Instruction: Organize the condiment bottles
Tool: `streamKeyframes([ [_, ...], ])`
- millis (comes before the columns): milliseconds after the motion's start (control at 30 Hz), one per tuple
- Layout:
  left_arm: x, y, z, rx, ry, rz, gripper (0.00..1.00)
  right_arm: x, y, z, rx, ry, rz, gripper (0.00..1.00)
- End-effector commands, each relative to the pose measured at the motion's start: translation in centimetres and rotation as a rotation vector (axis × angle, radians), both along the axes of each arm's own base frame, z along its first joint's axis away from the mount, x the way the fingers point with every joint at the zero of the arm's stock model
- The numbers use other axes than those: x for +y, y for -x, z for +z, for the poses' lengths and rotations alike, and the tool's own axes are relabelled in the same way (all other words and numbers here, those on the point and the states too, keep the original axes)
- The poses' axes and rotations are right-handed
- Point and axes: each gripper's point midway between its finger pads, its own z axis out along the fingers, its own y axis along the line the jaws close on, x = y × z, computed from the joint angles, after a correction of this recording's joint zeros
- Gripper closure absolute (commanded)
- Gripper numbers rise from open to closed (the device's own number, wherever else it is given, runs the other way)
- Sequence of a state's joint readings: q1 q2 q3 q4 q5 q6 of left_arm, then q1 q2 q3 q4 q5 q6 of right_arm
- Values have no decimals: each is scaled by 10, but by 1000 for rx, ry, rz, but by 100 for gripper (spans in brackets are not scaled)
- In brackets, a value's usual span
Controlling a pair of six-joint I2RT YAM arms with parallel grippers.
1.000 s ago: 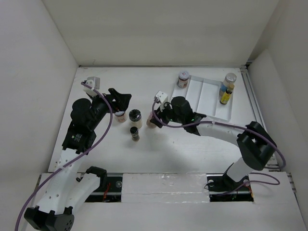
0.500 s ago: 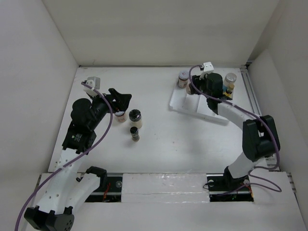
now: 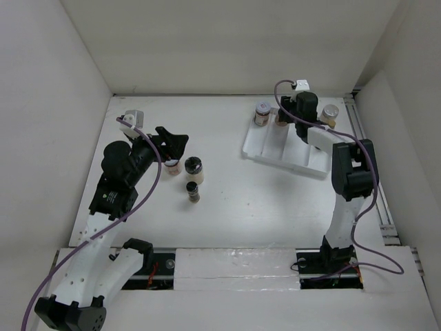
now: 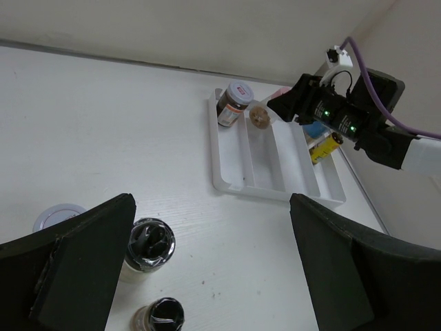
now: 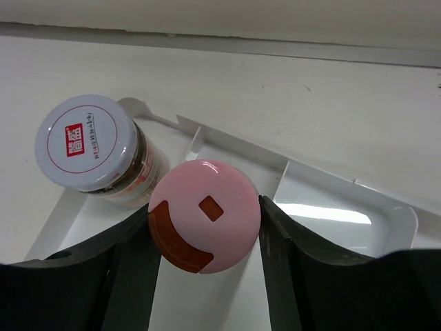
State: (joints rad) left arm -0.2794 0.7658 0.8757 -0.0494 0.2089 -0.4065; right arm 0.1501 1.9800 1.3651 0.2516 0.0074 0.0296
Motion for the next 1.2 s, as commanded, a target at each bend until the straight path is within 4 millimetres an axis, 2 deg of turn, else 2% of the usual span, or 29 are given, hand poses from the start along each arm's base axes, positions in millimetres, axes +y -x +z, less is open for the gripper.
streamKeyframes([
  [0, 1, -2, 12, -42, 17, 2, 9, 5, -19, 21, -62, -6, 14, 53],
  [33, 1, -2, 12, -42, 17, 2, 9, 5, -19, 8, -35, -2, 14, 52],
  [67, 1, -2, 12, -42, 17, 2, 9, 5, -21, 14, -49, -4, 14, 52],
  [100, 1, -2, 12, -42, 17, 2, 9, 6, -24, 11, -44, -3, 14, 51],
  [200, 1, -2, 12, -42, 17, 2, 9, 4, -27, 11, -35, 10, 9, 33],
  [233, 1, -2, 12, -42, 17, 2, 9, 4, -27, 11, -35, 10, 9, 21],
  [300, 2, -3, 12, -42, 16, 13, 9, 2, -23, 34, -74, 8, -2, 12],
  [333, 2, -3, 12, -42, 16, 13, 9, 6, -19, 38, -77, 7, 7, 9],
  [367, 2, -3, 12, -42, 16, 13, 9, 5, -12, 55, -104, 15, 11, 7],
  [433, 1, -2, 12, -42, 17, 4, 9, 14, 0, 72, -132, 26, 18, 5],
  [467, 1, -2, 12, -42, 17, 4, 9, 17, 11, 69, -120, 37, 30, 5],
  [500, 1, -2, 12, -42, 17, 4, 9, 22, 23, 92, -159, 29, 41, 8],
  [533, 1, -2, 12, -42, 17, 4, 9, 34, 33, 96, -163, 17, 90, 10],
  [567, 1, -2, 12, -42, 17, 4, 9, 58, 50, 85, -141, 21, 155, 16],
  [600, 1, -2, 12, -42, 17, 4, 9, 73, 65, 97, -162, 10, 200, 22],
  [633, 3, -3, 12, -42, 16, 17, 9, 89, 76, 96, -166, 12, 256, 30],
  [667, 5, -4, 10, -33, 13, 28, 9, 129, 97, 94, -166, -13, 383, 38],
  [700, 5, -4, 10, -33, 13, 28, 9, 147, 116, 79, -141, -21, 451, 54],
  [733, 6, -4, 8, -25, 10, 37, 9, 167, 131, 79, -147, -37, 523, 58],
  [767, 10, -4, 10, -34, 11, 56, 9, 187, 144, 85, -185, -50, 598, 58],
  [800, 12, -5, 10, -34, 11, 68, 9, 225, 174, 82, -178, -74, 733, 58],
  [867, 17, -4, 9, -22, 14, 98, 9, 253, 201, 80, -175, -72, 841, 46],
  [900, 22, -5, 14, -33, 16, 128, 8, 276, 226, 80, -171, -88, 931, 43],
  [1000, 32, -2, 19, -48, 28, 181, 8, 299, 266, 84, -164, -110, 1080, 33],
  [1033, 35, -3, 20, -49, 28, 198, 8, 310, 286, 80, -150, -116, 1136, 29],
  [1067, 37, -1, 23, -57, 40, 212, 8, 315, 296, 80, -149, -118, 1158, 22],
  [1133, 41, -1, 18, -34, 39, 235, 8, 330, 323, 67, -117, -94, 1230, 18],
  [1167, 44, 0, 20, -44, 43, 248, 8, 337, 329, 65, -112, -85, 1251, 18],
])
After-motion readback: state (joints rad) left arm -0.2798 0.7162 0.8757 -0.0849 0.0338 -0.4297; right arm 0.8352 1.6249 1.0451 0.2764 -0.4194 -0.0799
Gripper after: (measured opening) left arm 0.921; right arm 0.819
